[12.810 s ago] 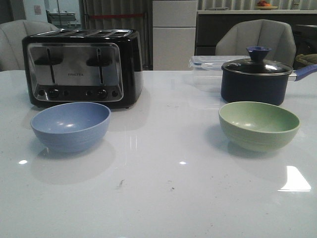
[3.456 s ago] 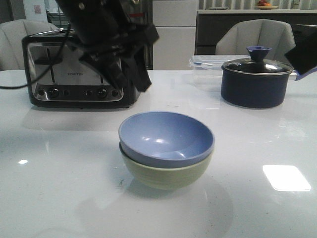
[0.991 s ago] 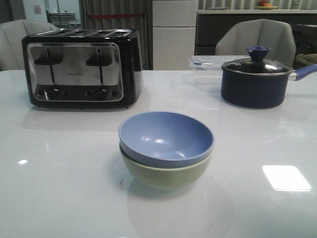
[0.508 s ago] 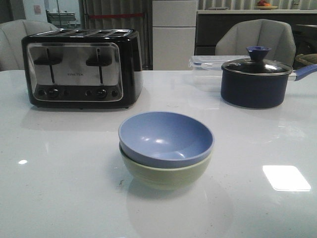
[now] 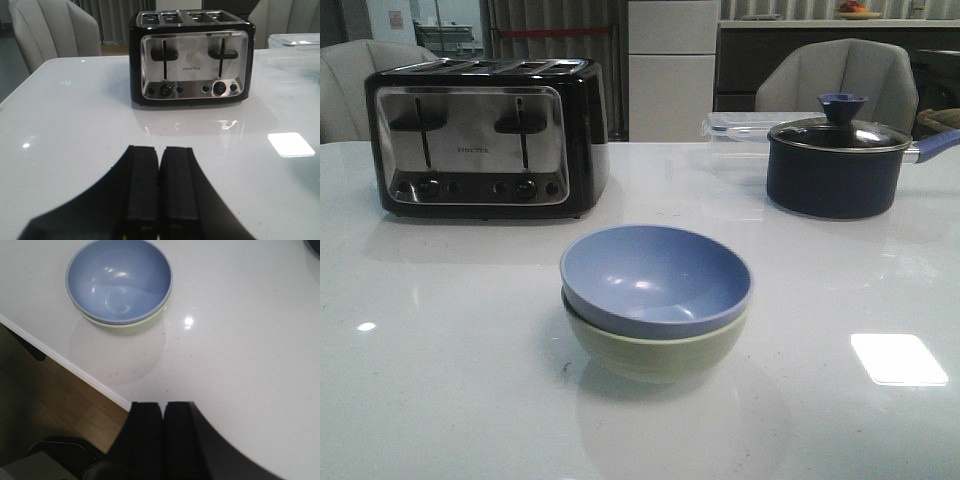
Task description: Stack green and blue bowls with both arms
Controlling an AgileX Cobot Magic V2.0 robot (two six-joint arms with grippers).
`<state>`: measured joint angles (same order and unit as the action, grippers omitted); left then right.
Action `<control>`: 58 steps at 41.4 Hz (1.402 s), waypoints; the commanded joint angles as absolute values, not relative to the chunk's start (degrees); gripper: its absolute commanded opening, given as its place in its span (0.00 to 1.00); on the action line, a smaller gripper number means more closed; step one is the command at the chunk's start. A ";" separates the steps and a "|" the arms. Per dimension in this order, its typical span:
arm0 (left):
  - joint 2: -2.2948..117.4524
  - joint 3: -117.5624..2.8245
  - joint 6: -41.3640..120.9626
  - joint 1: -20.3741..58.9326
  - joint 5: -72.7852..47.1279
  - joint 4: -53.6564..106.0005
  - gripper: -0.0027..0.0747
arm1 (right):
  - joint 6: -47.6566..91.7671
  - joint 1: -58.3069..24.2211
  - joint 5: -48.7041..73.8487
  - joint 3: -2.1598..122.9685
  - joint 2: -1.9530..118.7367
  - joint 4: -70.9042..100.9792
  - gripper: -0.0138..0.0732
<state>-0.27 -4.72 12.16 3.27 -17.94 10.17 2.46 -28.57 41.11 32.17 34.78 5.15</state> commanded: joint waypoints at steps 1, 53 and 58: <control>-0.66 -5.88 11.64 3.00 -11.20 11.25 0.15 | 2.62 -28.18 37.13 33.82 34.77 4.71 0.22; -1.42 0.44 1.04 6.09 2.30 0.00 0.15 | 2.62 -28.18 37.12 33.82 34.77 4.71 0.22; -1.42 0.44 1.04 6.09 2.30 0.00 0.15 | 2.62 -28.18 37.12 33.82 34.77 4.71 0.22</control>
